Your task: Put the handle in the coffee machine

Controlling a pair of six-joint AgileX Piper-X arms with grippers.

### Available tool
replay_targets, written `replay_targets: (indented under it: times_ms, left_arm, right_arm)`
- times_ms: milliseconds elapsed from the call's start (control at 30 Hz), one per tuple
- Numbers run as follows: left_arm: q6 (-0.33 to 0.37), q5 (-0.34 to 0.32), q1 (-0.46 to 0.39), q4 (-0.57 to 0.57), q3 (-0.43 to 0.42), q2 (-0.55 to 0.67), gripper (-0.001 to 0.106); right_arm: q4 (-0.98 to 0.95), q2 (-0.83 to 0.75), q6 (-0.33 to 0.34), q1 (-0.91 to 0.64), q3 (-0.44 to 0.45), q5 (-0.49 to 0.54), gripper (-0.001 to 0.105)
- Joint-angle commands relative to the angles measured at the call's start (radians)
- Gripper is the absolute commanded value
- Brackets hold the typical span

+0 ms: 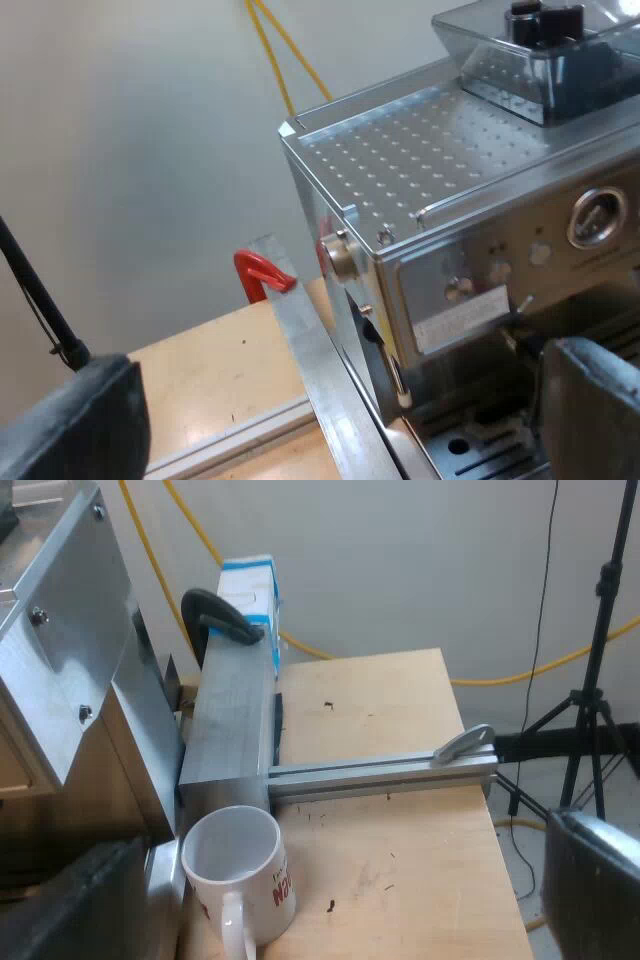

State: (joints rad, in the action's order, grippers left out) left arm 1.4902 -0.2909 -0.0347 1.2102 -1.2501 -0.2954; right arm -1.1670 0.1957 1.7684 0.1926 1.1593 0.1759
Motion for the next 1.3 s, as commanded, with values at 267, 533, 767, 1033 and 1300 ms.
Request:
replay_targets:
  times_ms: [267,533,767,1033,1300]
  left_arm:
    - [0.042,-0.051,-0.002,0.001,0.171,0.164,0.08]
    - [0.054,-0.091,-0.002,0.088,0.26,0.276,0.08]
    - [0.024,-0.109,-0.002,0.119,0.316,0.378,0.08]
    - [0.015,-0.104,-0.002,0.16,0.378,0.448,0.08]
    - [0.017,-0.103,-0.002,0.024,0.466,0.449,0.08]
  right_arm:
    - [-0.009,-0.25,0.011,-0.003,-0.141,0.0,0.081]
    - [-0.109,-0.252,0.025,-0.003,-0.2,-0.04,0.081]
    - [-0.105,-0.252,0.025,-0.003,-0.226,-0.053,0.081]
    - [-0.043,-0.252,0.023,-0.003,-0.305,-0.074,0.081]
    - [0.136,-0.25,0.023,-0.003,-0.394,-0.122,0.081]
